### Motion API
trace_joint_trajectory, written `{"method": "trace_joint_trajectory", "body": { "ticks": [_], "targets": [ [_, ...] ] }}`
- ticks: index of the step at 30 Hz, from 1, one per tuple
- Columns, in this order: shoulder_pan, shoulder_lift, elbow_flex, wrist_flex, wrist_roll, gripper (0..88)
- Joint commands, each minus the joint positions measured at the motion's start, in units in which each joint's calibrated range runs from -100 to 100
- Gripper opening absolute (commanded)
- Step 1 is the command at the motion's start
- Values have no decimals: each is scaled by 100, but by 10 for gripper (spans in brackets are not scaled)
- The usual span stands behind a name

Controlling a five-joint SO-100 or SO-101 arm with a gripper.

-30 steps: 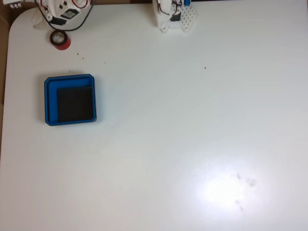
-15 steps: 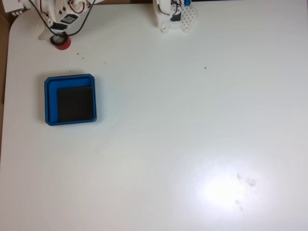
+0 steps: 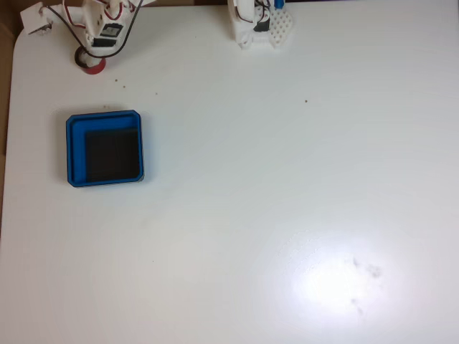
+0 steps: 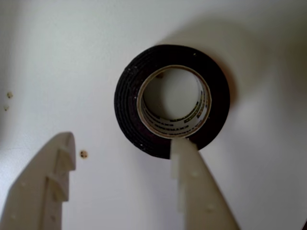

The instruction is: Pick the red roll and drop it in the blue box

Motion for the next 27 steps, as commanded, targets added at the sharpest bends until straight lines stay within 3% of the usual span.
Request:
{"method": "trace_joint_trajectory", "body": {
  "ticks": [1, 19, 27],
  "targets": [
    [-49, 7, -428, 78, 11, 185],
    [-49, 383, -454, 36, 19, 185],
    [-39, 743, -445, -847, 28, 185]
  ]
}}
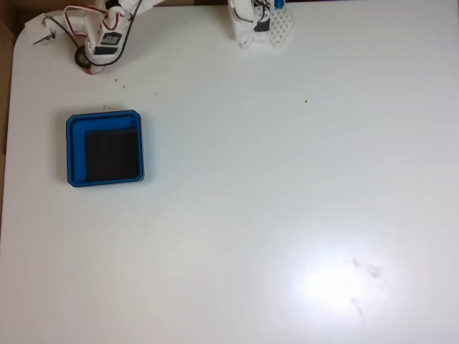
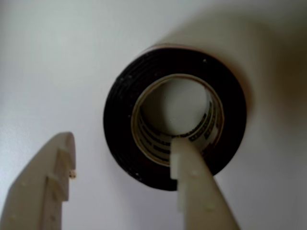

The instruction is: Pick the red roll and drop it in the blue box

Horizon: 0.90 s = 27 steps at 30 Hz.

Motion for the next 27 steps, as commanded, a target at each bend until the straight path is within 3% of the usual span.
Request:
{"method": "trace_joint_trajectory", "body": {
  "ticks": [1, 27],
  "targets": [
    [-39, 32, -419, -280, 28, 185],
    [-49, 491, -419, -305, 37, 185]
  ]
}}
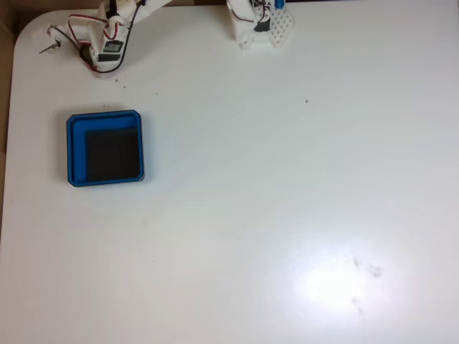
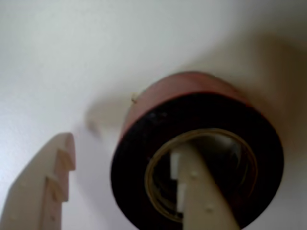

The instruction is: Pick the red roll and drop it in the blue box

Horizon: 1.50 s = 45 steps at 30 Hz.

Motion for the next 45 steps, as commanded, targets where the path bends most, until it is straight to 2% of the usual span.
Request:
{"method": "trace_joint_trajectory", "body": {
  "ticks": [1, 13, 22, 24, 35, 45],
  "targets": [
    [-49, -59, -410, -100, 37, 185],
    [-39, -59, -392, -100, 37, 175],
    [-39, -84, -374, -100, 37, 16],
    [-39, -84, -356, -100, 37, 3],
    [10, -903, -140, -34, -24, 5],
    [-9, -2250, 1109, -34, -24, 5]
  ]
}}
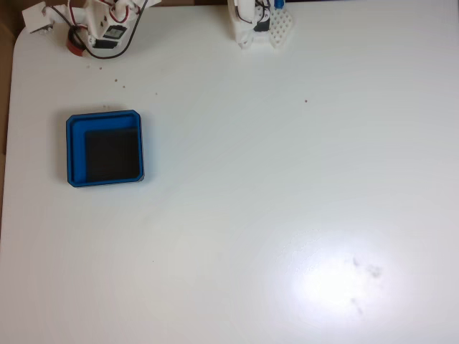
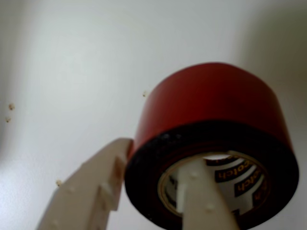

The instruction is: Pick the red roll and drop it in the blue box

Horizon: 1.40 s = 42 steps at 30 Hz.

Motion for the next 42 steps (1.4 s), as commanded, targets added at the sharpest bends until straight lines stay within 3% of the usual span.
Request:
{"method": "trace_joint_trajectory", "body": {
  "ticks": [1, 9, 29, 42],
  "targets": [
    [0, -757, 418, -34, -16, 5],
    [-97, -2212, 832, -42, -16, 5],
    [-3624, -2522, 589, -91, 54, 5],
    [-3683, -657, -1361, -42, -7, 5]
  ]
}}
